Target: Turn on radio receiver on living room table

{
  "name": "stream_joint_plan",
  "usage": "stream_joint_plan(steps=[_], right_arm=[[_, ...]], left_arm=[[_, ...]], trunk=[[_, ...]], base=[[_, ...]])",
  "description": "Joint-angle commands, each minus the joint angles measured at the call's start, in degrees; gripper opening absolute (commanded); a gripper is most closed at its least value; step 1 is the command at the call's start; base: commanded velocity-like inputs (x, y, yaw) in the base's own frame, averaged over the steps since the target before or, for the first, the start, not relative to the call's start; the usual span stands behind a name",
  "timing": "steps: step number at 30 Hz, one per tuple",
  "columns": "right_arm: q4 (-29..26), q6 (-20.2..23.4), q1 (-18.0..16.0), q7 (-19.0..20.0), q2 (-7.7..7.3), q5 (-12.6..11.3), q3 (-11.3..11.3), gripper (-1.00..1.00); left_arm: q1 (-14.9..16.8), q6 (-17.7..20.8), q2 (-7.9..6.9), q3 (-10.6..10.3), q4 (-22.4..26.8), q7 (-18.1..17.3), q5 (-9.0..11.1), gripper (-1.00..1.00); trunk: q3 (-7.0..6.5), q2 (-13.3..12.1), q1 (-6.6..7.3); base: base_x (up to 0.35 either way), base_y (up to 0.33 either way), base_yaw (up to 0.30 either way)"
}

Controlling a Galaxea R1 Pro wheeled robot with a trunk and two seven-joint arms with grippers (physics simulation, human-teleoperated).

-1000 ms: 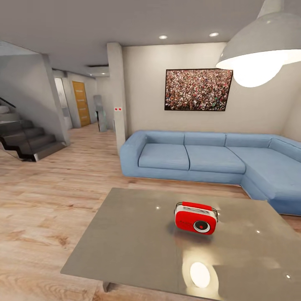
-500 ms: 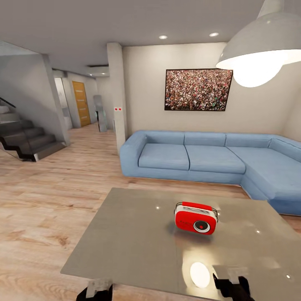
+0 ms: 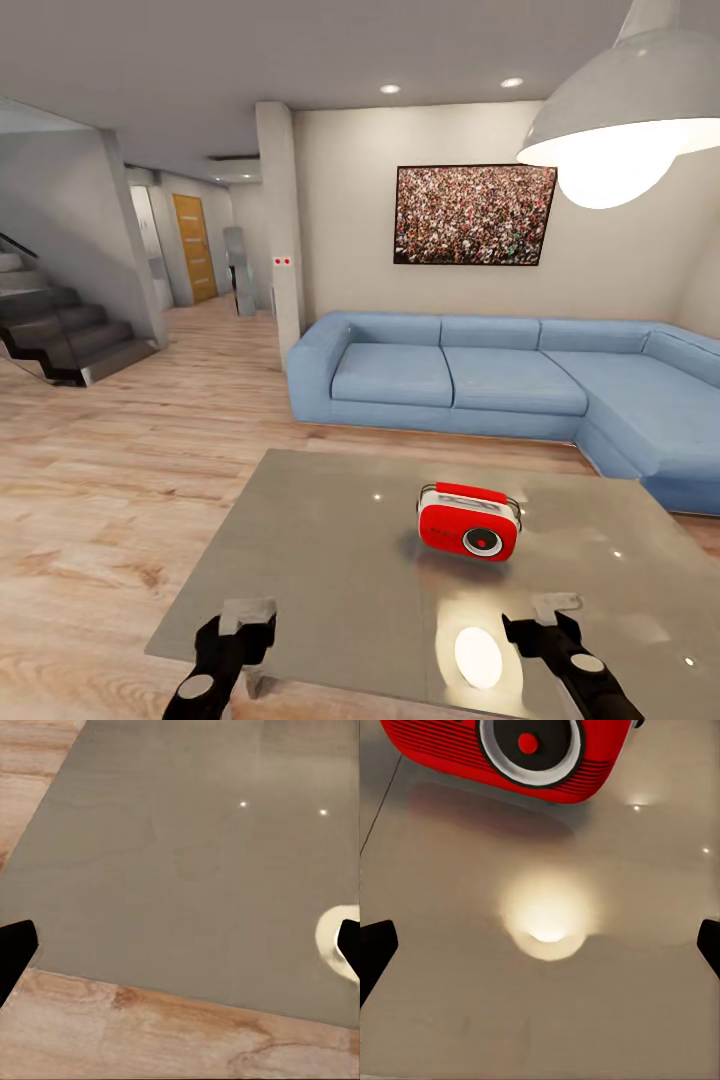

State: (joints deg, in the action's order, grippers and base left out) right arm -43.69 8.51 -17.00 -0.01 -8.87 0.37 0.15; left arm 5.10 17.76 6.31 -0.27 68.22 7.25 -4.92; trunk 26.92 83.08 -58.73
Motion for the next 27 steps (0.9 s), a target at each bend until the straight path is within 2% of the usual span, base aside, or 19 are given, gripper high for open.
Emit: stream_joint_plan(steps=[1,5,9,16,27], right_arm=[[0.0,0.0,0.0,0.1,0.03,0.0,0.0,1.00],[0.0,0.0,-0.1,0.3,0.00,0.0,0.0,1.00],[-0.1,0.0,-0.6,0.0,-0.07,0.0,-0.2,1.00],[0.3,0.5,-6.0,0.0,-0.68,-0.4,0.0,1.00],[0.5,0.1,-6.5,-0.1,-0.62,0.0,0.4,1.00]], left_arm=[[0.8,3.1,0.16,0.0,-0.2,-0.1,-1.1,1.00],[1.4,6.0,1.18,-0.1,-0.4,0.0,-1.9,1.00],[1.7,7.1,2.36,-0.1,-0.5,0.3,-2.4,1.00],[2.4,7.1,2.39,-0.1,-0.5,0.1,-2.4,1.00],[2.5,6.8,2.35,0.0,-0.6,0.0,-2.3,1.00]], trunk=[[0.00,0.0,0.00],[0.00,0.0,0.00],[0.00,0.0,0.00],[0.00,0.0,0.00],[0.00,0.0,0.00]], base=[[0.000,0.000,0.000],[0.000,0.000,0.000],[0.000,0.000,0.000],[0.000,0.000,0.000],[0.025,0.000,0.000]])
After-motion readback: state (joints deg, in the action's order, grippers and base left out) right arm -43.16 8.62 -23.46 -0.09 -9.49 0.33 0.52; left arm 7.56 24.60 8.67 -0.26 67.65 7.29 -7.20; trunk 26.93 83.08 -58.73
